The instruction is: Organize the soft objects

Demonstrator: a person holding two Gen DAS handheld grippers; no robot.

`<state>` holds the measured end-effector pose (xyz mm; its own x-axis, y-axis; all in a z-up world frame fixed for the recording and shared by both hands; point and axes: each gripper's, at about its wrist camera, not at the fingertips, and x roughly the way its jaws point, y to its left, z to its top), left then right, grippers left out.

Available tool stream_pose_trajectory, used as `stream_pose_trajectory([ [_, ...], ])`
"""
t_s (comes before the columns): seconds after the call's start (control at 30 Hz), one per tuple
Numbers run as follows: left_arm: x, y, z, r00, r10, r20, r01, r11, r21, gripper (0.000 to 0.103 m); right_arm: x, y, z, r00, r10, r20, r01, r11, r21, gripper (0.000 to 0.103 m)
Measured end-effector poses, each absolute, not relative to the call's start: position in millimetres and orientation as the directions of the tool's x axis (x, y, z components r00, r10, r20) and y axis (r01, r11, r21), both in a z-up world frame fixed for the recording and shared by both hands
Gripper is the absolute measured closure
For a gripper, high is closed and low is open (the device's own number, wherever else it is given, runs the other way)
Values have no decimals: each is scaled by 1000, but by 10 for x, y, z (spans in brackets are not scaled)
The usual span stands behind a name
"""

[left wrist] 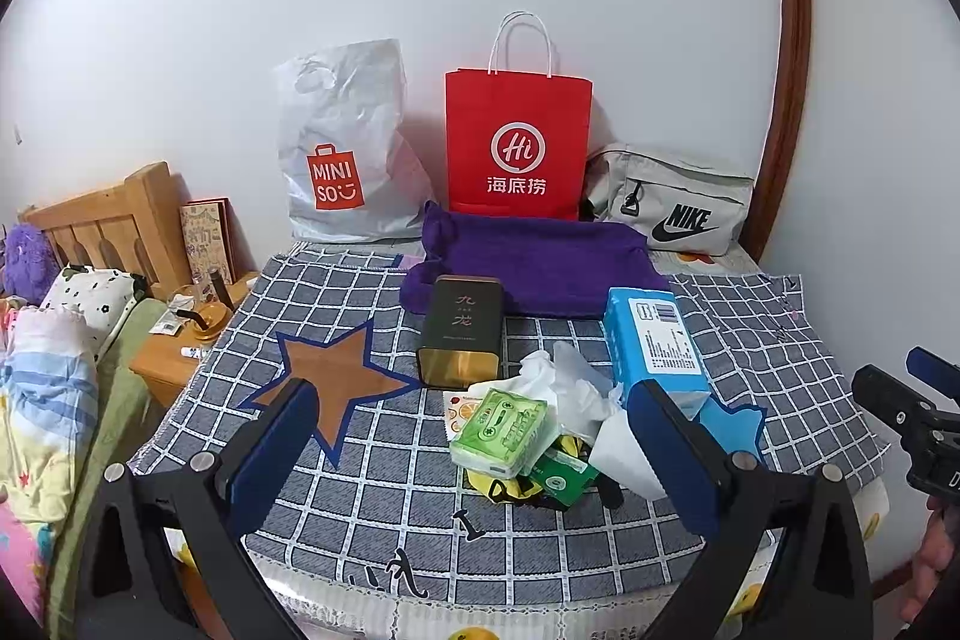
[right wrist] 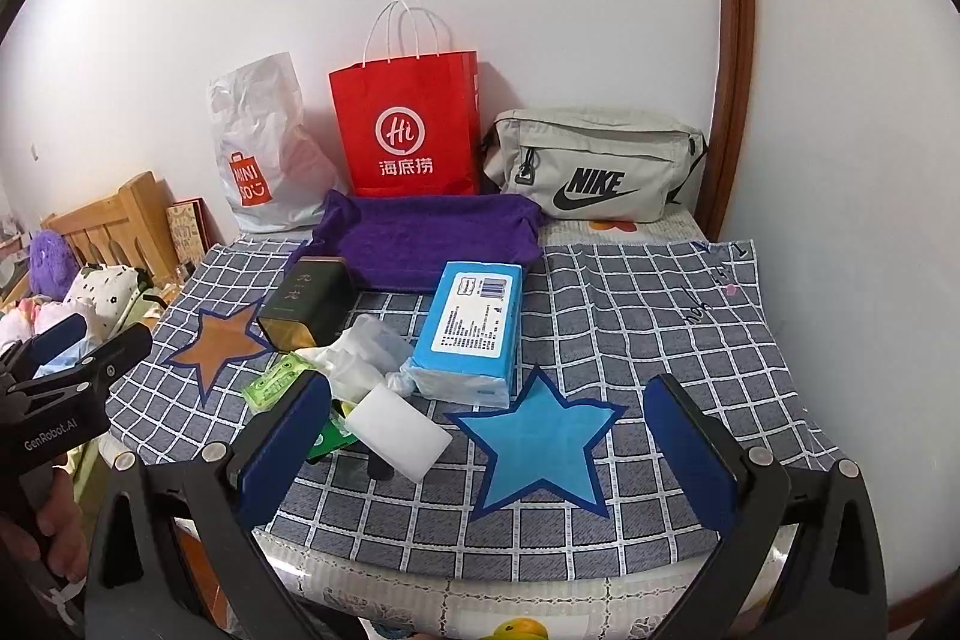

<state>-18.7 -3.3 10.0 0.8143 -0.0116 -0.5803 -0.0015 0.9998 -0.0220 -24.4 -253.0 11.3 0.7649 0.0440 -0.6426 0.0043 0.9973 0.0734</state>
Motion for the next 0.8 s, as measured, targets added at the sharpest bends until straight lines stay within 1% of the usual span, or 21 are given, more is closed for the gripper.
stream_pose_trajectory([
  [0.8, -249, -17, 104, 816, -7, -578, -6, 1000, -20, 0, -287, -2502, 150, 772, 51, -633, -11, 998, 67, 1],
])
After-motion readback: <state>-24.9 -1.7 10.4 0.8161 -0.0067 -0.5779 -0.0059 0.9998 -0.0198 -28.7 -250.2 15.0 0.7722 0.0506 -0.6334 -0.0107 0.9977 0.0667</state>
